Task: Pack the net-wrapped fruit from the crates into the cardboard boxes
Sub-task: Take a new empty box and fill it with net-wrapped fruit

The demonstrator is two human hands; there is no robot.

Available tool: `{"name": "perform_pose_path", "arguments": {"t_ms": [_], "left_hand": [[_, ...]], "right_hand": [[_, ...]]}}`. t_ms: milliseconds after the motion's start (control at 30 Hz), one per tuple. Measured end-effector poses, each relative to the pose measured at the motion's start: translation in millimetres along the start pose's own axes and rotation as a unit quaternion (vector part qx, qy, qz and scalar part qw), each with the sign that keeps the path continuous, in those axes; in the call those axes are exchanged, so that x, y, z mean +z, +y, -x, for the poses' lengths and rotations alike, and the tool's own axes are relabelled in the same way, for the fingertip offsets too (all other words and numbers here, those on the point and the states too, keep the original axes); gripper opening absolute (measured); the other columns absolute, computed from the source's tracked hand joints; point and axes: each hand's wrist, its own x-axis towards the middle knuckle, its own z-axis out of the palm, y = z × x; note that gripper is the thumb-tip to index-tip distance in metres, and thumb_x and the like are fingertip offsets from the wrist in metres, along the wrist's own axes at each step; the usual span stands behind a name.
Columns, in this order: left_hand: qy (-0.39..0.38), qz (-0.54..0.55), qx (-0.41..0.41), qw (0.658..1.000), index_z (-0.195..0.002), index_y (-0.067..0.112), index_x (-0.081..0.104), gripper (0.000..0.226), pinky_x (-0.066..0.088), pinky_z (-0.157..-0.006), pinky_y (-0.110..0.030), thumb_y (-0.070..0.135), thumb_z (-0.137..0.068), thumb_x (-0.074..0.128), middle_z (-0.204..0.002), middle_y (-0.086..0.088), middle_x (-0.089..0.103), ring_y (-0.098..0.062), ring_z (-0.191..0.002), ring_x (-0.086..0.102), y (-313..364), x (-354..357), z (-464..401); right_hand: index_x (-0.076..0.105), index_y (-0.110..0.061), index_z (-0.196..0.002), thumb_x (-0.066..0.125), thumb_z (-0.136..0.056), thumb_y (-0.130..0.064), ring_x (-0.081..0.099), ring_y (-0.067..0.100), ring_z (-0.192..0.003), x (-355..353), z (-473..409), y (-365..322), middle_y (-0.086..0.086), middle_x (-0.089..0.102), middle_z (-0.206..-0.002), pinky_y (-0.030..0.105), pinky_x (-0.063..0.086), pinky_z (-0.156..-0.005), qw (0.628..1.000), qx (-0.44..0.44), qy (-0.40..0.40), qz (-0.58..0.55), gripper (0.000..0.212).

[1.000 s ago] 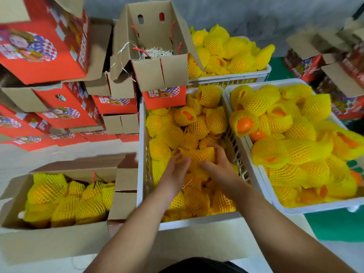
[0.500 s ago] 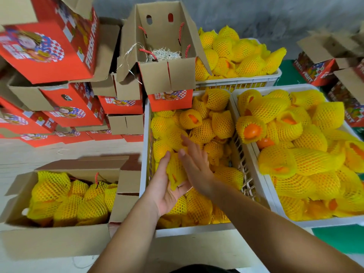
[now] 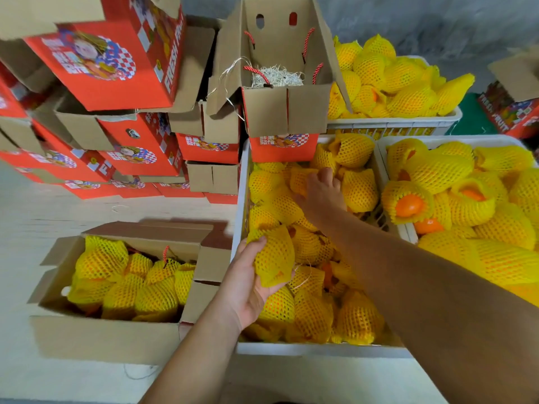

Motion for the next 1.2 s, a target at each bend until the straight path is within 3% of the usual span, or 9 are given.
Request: {"name": "perform_pose_path", "arguments": {"t_ms": [333,467,700,833,933,1000,1067,1133,1200], "left_hand": [[-0.070,0.014,0.073,0.995,-0.150,0.021,0.044,0.052,0.056,-0.098,-0.050,0.036,-0.101,0.055,-0.142,-0.015,0.063,-0.035,-0.131,0.061,15.8,-7.5,10.7],[-0.072,-0.019,0.109,0.991,-0.150,0.027,0.046,0.056,0.059,-0.092,-0.047,0.033,-0.096,0.063,-0.142,-0.012,0.063,-0.033,-0.128,0.063,30.5,-26.8,14.0],[-0.087,-0.082,0.145,0.982,-0.138,0.026,0.061,0.054,0.057,-0.094,-0.052,0.041,-0.088,0.072,-0.137,-0.010,0.067,-0.031,-0.125,0.065,77.8,-60.5,15.6],[-0.098,-0.112,0.154,0.977,-0.110,0.040,0.077,0.021,0.061,-0.075,-0.038,0.041,-0.090,0.073,-0.123,-0.001,0.075,-0.021,-0.110,0.073,120.3,-104.9,31.9],[-0.053,-0.196,0.143,0.969,-0.110,0.046,0.074,0.021,0.062,-0.069,-0.032,0.044,-0.090,0.075,-0.112,0.010,0.077,-0.013,-0.100,0.075,161.6,-146.5,45.3],[-0.038,-0.205,0.127,0.970,-0.120,0.039,0.067,0.025,0.062,-0.065,-0.031,0.041,-0.095,0.071,-0.105,0.014,0.078,-0.011,-0.094,0.076,185.9,-175.3,48.5],[-0.058,-0.145,0.090,0.984,-0.134,0.034,0.060,0.037,0.063,-0.080,-0.041,0.041,-0.098,0.065,-0.117,0.006,0.077,-0.018,-0.105,0.074,206.7,-199.0,52.5],[-0.117,-0.096,0.052,0.987,-0.147,0.022,0.054,0.051,0.051,-0.106,-0.051,0.042,-0.100,0.056,-0.139,-0.008,0.066,-0.029,-0.128,0.063,219.4,-216.0,56.7],[-0.130,-0.129,0.040,0.982,-0.144,0.020,0.055,0.046,0.050,-0.106,-0.052,0.034,-0.100,0.056,-0.139,-0.011,0.066,-0.029,-0.126,0.064,222.2,-227.8,54.3]], "right_hand": [[0.022,-0.021,-0.145,0.064,-0.082,-0.070,0.031,0.040,-0.140,4.3,-7.2,-8.4,0.010,0.037,-0.151,0.056,0.032,-0.111,0.995,0.078,0.014,-0.065,0.090],[0.026,-0.022,-0.144,0.074,-0.082,-0.046,0.037,0.040,-0.136,5.6,14.4,-8.9,0.007,0.040,-0.147,0.058,0.036,-0.107,0.984,0.078,0.079,-0.142,0.082],[0.054,-0.026,-0.112,0.071,-0.070,-0.035,0.053,0.018,-0.104,1.8,113.7,-79.1,0.000,0.050,-0.111,0.022,0.042,-0.086,0.901,-0.013,0.209,-0.379,0.046],[0.054,-0.031,-0.106,0.074,-0.071,-0.043,0.063,0.011,-0.075,16.5,160.5,-165.5,-0.002,0.070,-0.089,0.034,0.056,-0.066,0.840,0.016,0.140,-0.524,0.041],[0.053,-0.032,-0.126,0.074,-0.075,-0.039,0.065,0.016,-0.104,35.7,170.9,-219.3,0.003,0.067,-0.119,0.049,0.057,-0.090,0.826,0.027,0.113,-0.551,0.056],[0.052,-0.032,-0.139,0.063,-0.082,-0.039,0.059,-0.003,-0.117,47.0,170.9,-243.7,-0.028,0.061,-0.126,0.030,0.053,-0.098,0.840,0.026,0.068,-0.538,0.058],[0.055,-0.022,-0.139,0.051,-0.089,-0.023,0.065,-0.013,-0.093,58.0,171.6,-263.9,-0.040,0.066,-0.098,0.019,0.056,-0.074,0.795,0.030,0.033,-0.605,0.050],[0.055,-0.023,-0.131,0.047,-0.090,-0.012,0.070,-0.003,-0.073,68.8,173.1,-277.1,-0.024,0.072,-0.086,0.024,0.056,-0.055,0.755,0.082,0.024,-0.650,0.043],[0.053,-0.029,-0.126,0.057,-0.091,-0.015,0.073,0.014,-0.082,74.7,176.3,-284.8,0.002,0.074,-0.105,0.032,0.059,-0.062,0.747,0.134,0.024,-0.651,0.038]]}}
